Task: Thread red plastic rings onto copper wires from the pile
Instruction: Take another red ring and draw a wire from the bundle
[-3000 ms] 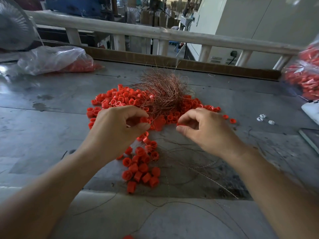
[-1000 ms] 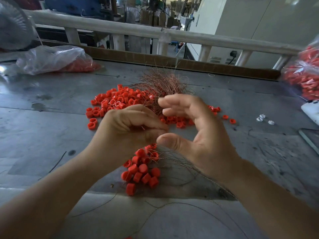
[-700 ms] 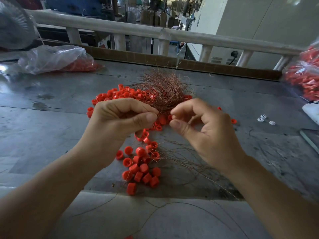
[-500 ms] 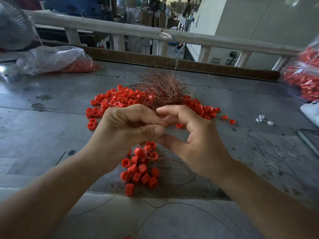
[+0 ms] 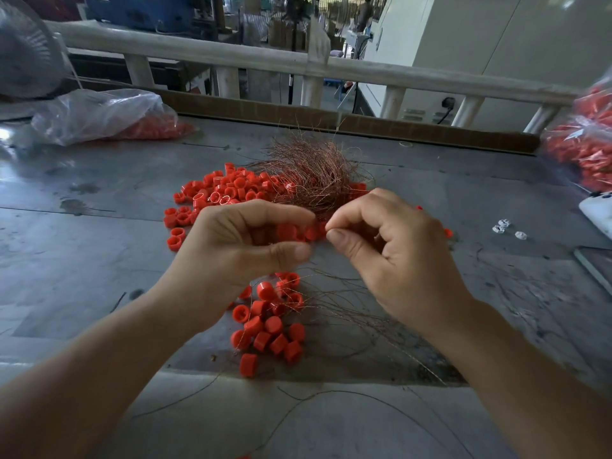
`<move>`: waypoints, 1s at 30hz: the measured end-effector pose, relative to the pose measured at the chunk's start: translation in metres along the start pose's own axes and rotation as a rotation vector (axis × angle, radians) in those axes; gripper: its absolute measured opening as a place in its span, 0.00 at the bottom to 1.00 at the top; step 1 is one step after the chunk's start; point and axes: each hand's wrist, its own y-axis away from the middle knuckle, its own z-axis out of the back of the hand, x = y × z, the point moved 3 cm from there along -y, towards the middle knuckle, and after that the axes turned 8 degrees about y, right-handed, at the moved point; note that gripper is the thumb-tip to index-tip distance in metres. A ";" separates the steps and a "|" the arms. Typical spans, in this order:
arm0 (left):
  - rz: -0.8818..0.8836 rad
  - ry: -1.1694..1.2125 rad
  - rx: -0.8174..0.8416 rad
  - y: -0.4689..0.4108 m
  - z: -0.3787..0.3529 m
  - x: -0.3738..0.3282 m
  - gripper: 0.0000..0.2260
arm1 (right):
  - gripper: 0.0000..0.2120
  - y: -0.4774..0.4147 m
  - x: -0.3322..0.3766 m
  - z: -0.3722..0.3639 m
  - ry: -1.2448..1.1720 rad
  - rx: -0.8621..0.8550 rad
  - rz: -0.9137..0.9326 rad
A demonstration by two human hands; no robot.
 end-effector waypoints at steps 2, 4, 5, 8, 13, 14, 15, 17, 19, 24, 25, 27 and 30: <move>-0.011 -0.068 -0.024 0.000 0.000 0.000 0.15 | 0.03 -0.001 -0.003 0.002 -0.010 -0.025 -0.038; -0.042 -0.183 -0.026 0.001 -0.001 -0.001 0.15 | 0.03 -0.002 -0.004 0.004 -0.019 -0.042 -0.056; -0.052 -0.233 -0.023 0.001 -0.001 -0.002 0.14 | 0.02 -0.002 -0.004 0.004 -0.020 -0.044 -0.056; -0.055 -0.241 -0.011 0.003 -0.003 -0.002 0.15 | 0.02 -0.001 -0.002 0.003 -0.021 -0.039 -0.048; -0.049 -0.168 -0.010 0.004 -0.004 -0.002 0.13 | 0.02 0.001 -0.002 0.001 -0.022 -0.029 -0.040; -0.047 -0.157 -0.010 0.004 -0.004 -0.002 0.12 | 0.02 0.001 -0.003 0.001 -0.023 -0.029 -0.039; -0.050 -0.161 -0.008 0.004 -0.004 -0.003 0.12 | 0.02 0.001 -0.003 0.000 -0.025 -0.029 -0.039; -0.061 -0.197 0.012 0.004 -0.006 -0.004 0.11 | 0.02 0.002 -0.001 -0.001 -0.042 -0.020 -0.035; -0.055 -0.189 0.025 0.004 -0.008 -0.004 0.11 | 0.01 0.003 0.001 -0.004 -0.069 0.001 -0.029; -0.030 -0.102 0.005 0.003 -0.004 -0.002 0.13 | 0.02 0.003 0.003 -0.007 -0.073 0.030 -0.030; -0.027 -0.078 0.005 0.003 -0.004 -0.002 0.13 | 0.02 0.003 0.002 -0.007 -0.072 0.030 -0.034; -0.015 -0.030 0.009 0.003 -0.004 -0.002 0.13 | 0.02 0.003 0.002 -0.006 -0.075 0.027 -0.046; 0.007 0.023 0.032 0.003 -0.004 -0.002 0.14 | 0.03 0.003 0.001 -0.005 -0.080 0.009 -0.069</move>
